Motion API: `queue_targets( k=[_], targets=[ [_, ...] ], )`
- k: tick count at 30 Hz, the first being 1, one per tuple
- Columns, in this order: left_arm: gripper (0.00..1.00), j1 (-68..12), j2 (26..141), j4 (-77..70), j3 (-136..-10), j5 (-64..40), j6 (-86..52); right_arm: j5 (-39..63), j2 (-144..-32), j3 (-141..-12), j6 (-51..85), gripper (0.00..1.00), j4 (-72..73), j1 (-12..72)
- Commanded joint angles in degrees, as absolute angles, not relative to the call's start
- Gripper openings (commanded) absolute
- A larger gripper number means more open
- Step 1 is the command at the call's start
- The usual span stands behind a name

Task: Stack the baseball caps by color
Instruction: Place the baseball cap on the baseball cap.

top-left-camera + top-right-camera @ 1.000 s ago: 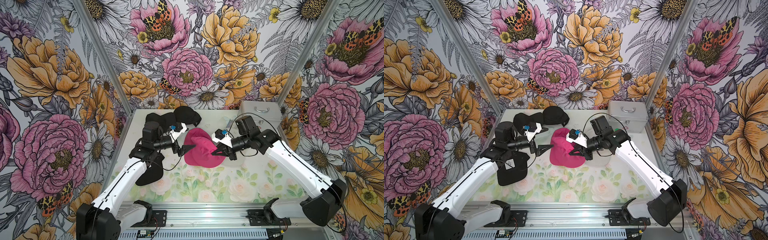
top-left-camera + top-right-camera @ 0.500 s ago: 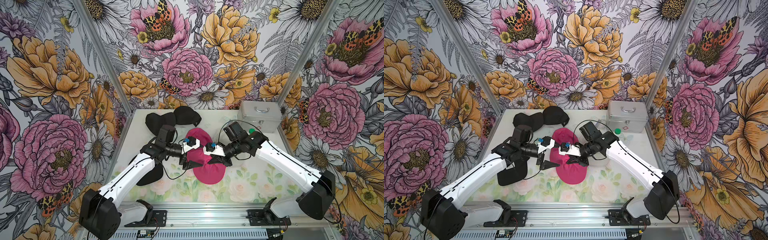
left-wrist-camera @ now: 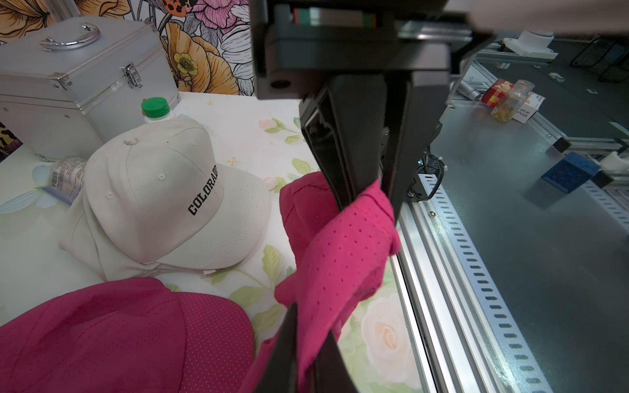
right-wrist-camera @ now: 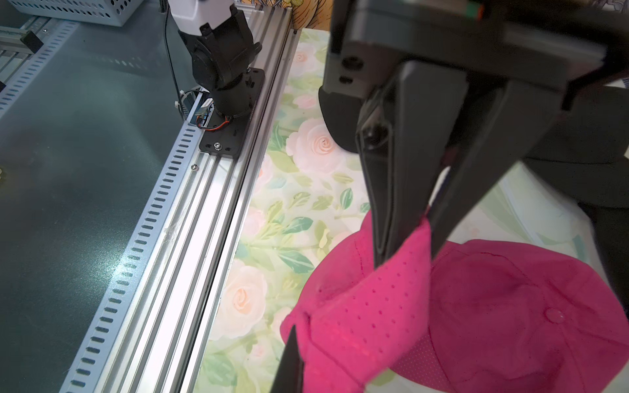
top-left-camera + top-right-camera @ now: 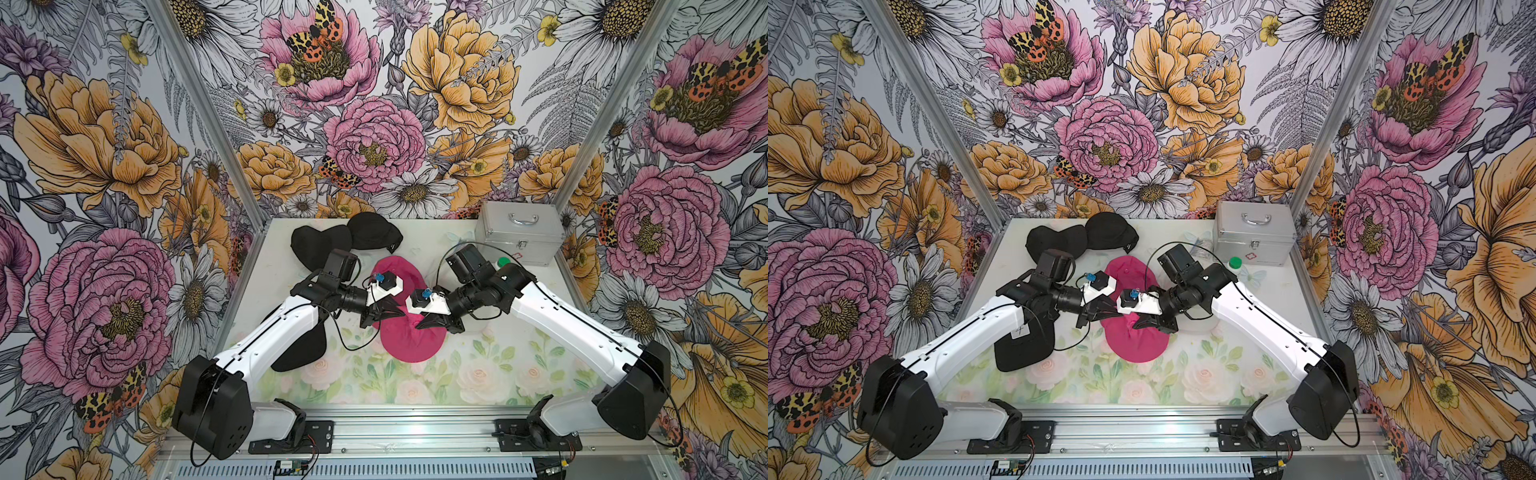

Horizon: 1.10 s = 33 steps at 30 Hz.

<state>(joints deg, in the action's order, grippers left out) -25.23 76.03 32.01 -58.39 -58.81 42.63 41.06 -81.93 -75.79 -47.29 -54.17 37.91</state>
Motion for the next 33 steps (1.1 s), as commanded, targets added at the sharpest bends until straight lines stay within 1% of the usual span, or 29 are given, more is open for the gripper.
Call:
queue_targets(
  k=[1,2,3,7,11,13,15,18,19,24,28,30,33],
  targets=[
    [0.00,-22.11,72.91,32.43,-58.11,-64.03,43.29,41.30,-81.37,-75.42,-47.59,0.00,-55.62,38.14],
    [0.00,-21.56,72.20,32.43,-57.78,-64.80,43.62,41.67,-81.42,-75.41,-47.45,0.00,-55.65,38.14],
    [0.00,-20.97,71.43,32.43,-57.21,-65.98,44.00,42.15,-81.39,-75.36,-47.08,0.03,-55.72,38.13],
    [0.00,-19.01,68.64,32.52,-55.62,-69.48,45.48,43.55,-81.21,-74.47,-46.54,0.18,-56.27,37.81],
    [0.00,-16.34,66.88,32.53,-54.61,-72.21,46.13,44.07,-80.64,-73.46,-46.74,0.24,-57.57,36.58],
    [0.00,-15.61,66.47,32.52,-54.49,-72.14,46.05,43.95,-80.21,-72.70,-46.65,0.25,-57.57,35.75],
    [0.00,-15.56,66.38,32.52,-54.71,-71.30,45.73,44.28,-79.75,-72.28,-46.45,0.21,-57.57,35.21],
    [0.00,-15.02,66.34,32.52,-54.59,-69.56,45.06,46.37,-78.11,-71.93,-46.93,0.04,-58.10,33.89],
    [0.00,-14.42,66.30,32.52,-54.50,-69.29,45.00,47.31,-77.45,-71.73,-47.09,0.00,-58.10,33.17],
    [0.00,-13.08,66.39,32.59,-54.34,-70.79,45.42,49.91,-75.09,-70.43,-48.14,0.00,-58.10,30.92],
    [0.00,-12.59,67.50,32.64,-54.47,-70.52,45.27,49.06,-74.09,-68.53,-48.94,0.00,-58.01,27.81],
    [0.00,-12.87,68.48,32.62,-55.22,-70.88,44.89,49.06,-75.70,-68.82,-48.79,0.00,-57.94,26.65],
    [0.00,-14.17,69.98,32.61,-56.46,-69.93,43.97,51.95,-79.37,-71.67,-47.61,0.00,-58.01,26.63]
  ],
)
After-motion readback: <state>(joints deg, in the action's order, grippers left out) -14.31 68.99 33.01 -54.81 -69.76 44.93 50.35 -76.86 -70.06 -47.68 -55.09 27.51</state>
